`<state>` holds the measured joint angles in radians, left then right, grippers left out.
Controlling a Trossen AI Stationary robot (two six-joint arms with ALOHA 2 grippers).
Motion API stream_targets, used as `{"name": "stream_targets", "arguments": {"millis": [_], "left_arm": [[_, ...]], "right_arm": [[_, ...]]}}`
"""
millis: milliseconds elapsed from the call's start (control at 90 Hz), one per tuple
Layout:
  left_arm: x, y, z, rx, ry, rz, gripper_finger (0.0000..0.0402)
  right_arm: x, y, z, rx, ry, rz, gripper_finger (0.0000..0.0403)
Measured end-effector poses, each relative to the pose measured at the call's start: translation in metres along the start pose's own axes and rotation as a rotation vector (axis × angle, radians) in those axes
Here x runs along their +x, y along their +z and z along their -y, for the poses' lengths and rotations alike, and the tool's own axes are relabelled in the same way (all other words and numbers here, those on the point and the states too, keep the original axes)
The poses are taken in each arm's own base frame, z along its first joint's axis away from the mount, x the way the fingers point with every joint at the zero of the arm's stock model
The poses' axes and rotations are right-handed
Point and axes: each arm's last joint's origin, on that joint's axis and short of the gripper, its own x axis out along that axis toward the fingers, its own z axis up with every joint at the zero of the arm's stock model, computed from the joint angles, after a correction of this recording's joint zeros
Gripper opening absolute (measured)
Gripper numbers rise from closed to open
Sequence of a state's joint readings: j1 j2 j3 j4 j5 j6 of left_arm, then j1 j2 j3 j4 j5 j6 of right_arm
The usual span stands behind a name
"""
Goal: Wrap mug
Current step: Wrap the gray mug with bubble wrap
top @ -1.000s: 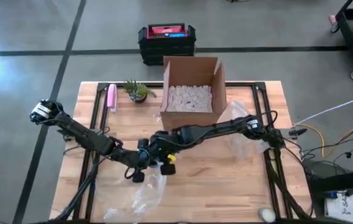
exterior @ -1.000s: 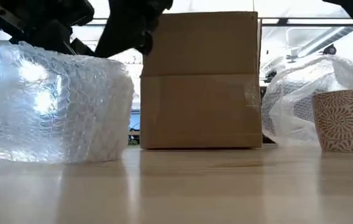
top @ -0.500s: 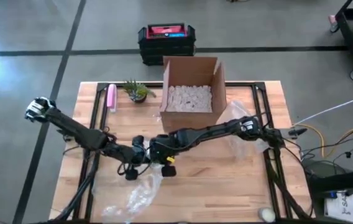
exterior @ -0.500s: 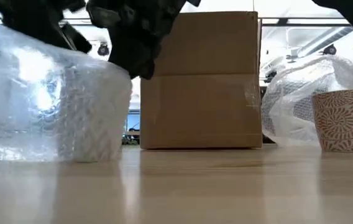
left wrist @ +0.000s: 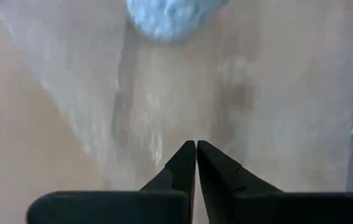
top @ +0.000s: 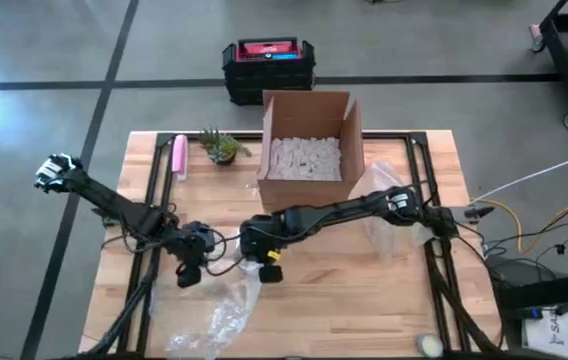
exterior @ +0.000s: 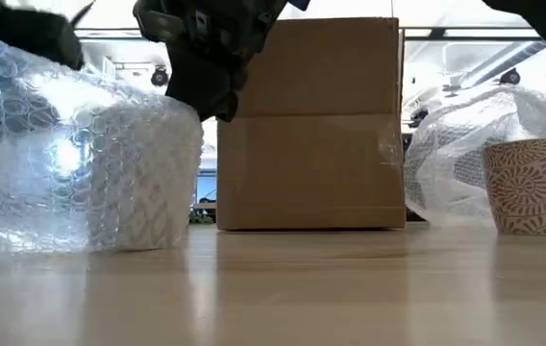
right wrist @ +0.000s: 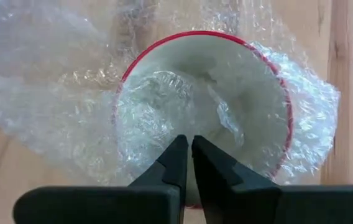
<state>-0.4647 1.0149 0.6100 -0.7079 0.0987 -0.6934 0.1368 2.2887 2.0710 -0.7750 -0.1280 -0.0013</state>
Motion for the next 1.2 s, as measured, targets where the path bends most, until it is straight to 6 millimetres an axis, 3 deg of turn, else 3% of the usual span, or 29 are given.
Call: {"name": "stream_targets", "arguments": {"millis": [278,478,756,1056,1200], "left_arm": [[0.022,-0.021,0.002,-0.160,-0.059,-0.242,0.0114],[0.033,-0.051,0.027,-0.236,-0.034,-0.379,0.0147],[0.052,-0.091,0.062,-0.290,-0.004,-0.349,0.0126],[0.081,-0.094,0.062,-0.180,0.079,-0.368,0.0090],[0.079,-0.088,0.065,-0.149,0.074,-0.349,0.0025]], "right_arm": [[0.001,0.000,0.001,-0.006,0.000,0.000,0.0014],[0.000,0.000,0.002,-0.016,0.001,0.002,0.0014],[0.000,0.000,0.006,-0.041,-0.003,0.006,0.0014],[0.000,0.001,0.009,-0.015,-0.006,0.012,0.0014],[0.000,0.001,0.009,-0.011,-0.007,0.013,0.0014]]}}
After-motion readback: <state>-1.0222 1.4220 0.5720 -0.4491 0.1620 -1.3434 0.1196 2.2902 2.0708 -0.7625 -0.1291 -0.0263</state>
